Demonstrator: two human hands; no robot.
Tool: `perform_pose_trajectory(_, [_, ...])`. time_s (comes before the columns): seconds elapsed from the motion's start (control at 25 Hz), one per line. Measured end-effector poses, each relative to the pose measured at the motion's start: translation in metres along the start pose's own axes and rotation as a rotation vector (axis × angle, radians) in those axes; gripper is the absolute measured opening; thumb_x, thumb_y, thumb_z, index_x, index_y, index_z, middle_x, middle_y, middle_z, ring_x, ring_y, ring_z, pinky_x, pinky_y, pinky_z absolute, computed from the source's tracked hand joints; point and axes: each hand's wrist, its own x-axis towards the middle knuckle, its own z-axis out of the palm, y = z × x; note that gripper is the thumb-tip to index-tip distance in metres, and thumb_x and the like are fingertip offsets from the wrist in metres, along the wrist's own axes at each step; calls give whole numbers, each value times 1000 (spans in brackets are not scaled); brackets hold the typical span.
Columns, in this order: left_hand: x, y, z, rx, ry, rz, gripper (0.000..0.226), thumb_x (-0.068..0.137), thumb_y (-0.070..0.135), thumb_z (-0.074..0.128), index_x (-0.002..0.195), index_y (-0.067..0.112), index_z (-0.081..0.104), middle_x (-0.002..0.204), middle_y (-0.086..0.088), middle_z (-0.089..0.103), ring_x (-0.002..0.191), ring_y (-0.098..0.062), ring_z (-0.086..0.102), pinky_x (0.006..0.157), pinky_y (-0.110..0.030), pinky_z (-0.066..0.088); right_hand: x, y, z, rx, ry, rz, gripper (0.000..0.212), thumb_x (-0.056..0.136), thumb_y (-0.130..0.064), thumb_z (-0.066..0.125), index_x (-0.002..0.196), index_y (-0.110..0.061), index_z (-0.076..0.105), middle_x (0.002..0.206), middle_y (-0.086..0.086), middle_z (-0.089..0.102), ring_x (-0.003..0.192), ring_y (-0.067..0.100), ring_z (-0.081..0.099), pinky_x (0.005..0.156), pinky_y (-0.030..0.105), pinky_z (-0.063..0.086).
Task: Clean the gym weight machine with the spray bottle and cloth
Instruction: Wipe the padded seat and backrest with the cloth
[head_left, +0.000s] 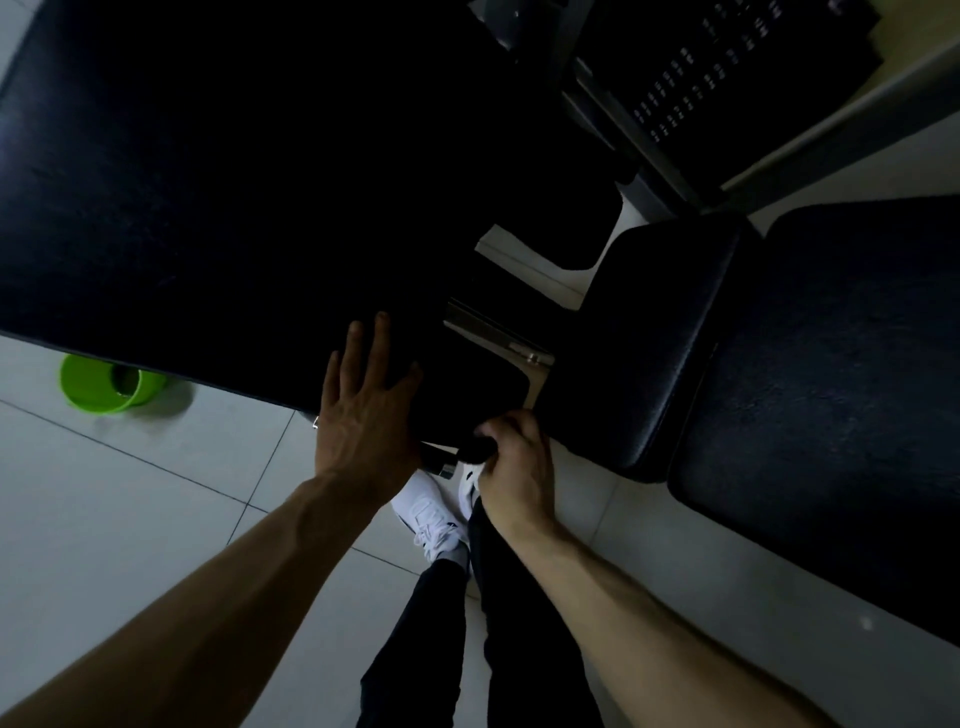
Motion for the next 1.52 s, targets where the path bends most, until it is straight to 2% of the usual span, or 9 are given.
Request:
perform_pose_trajectory(0.28, [0,-4,5,-41,58,28,85,85,34,79,156,35,33,169,-8,-15,153,-33,-22,126,-56,3,95,-47,-23,7,26,-172,46,98,-7,56,143,-15,57,144,10,55,136,28,47,110,38,41])
perform_pose_trajectory(0.52, [4,-3,4,6,-13,4,84,91,39,72,159,36,23,166,-8,-26,150,-34,-30,126,-57,1,88,-19,-36,-246,-54,216,38,94,-10,67,132,-7,60,130,16,62,115,34,65,86,39,56])
perform_pose_trajectory(0.72, [2,-3,8,-12,19,16,80,92,37,71,158,36,26,167,-8,-25,151,-34,-29,126,-55,-2,84,-31,-31,-108,-27,206,43,91,0,66,133,-5,57,131,19,61,121,37,61,93,43,57])
perform_pose_trajectory(0.88, [2,-5,7,11,0,23,84,92,34,71,160,36,20,166,-8,-26,151,-33,-29,126,-56,-1,28,-18,-19,-51,-4,319,41,92,-3,64,132,-11,61,127,12,67,117,31,65,84,31,50])
perform_pose_trajectory(1.08, [-32,-11,5,-39,41,30,87,92,24,67,162,25,14,168,-9,-17,153,-34,-23,127,-55,4,4,7,18,618,167,872,41,95,0,54,135,-6,63,134,16,66,122,32,63,101,31,48])
perform_pose_trajectory(1.24, [-59,-30,32,-37,38,-7,99,89,16,67,163,24,2,167,-6,-23,152,-29,-29,127,-52,0,28,3,32,853,109,993,49,103,-2,46,152,-9,40,138,8,53,129,33,57,107,38,49])
perform_pose_trajectory(1.32, [-58,-32,37,-68,32,-2,98,91,13,63,162,24,-2,167,-5,-24,151,-29,-30,127,-51,-1,30,10,41,954,89,1106,35,108,-6,41,141,6,49,130,15,62,121,32,64,103,37,53])
perform_pose_trajectory(1.44, [-59,-31,32,-184,39,60,78,95,14,47,163,23,10,169,-5,-14,154,-30,-24,127,-53,4,2,-15,36,1315,-218,1056,29,105,3,39,115,18,62,98,25,74,85,29,75,71,31,63])
perform_pose_trajectory(1.52, [-67,-29,23,-461,151,54,61,96,21,35,157,21,36,167,-7,24,157,-31,11,123,-54,26,-9,-54,26,1341,-391,821,29,100,2,51,124,4,67,109,23,74,96,32,74,76,36,62])
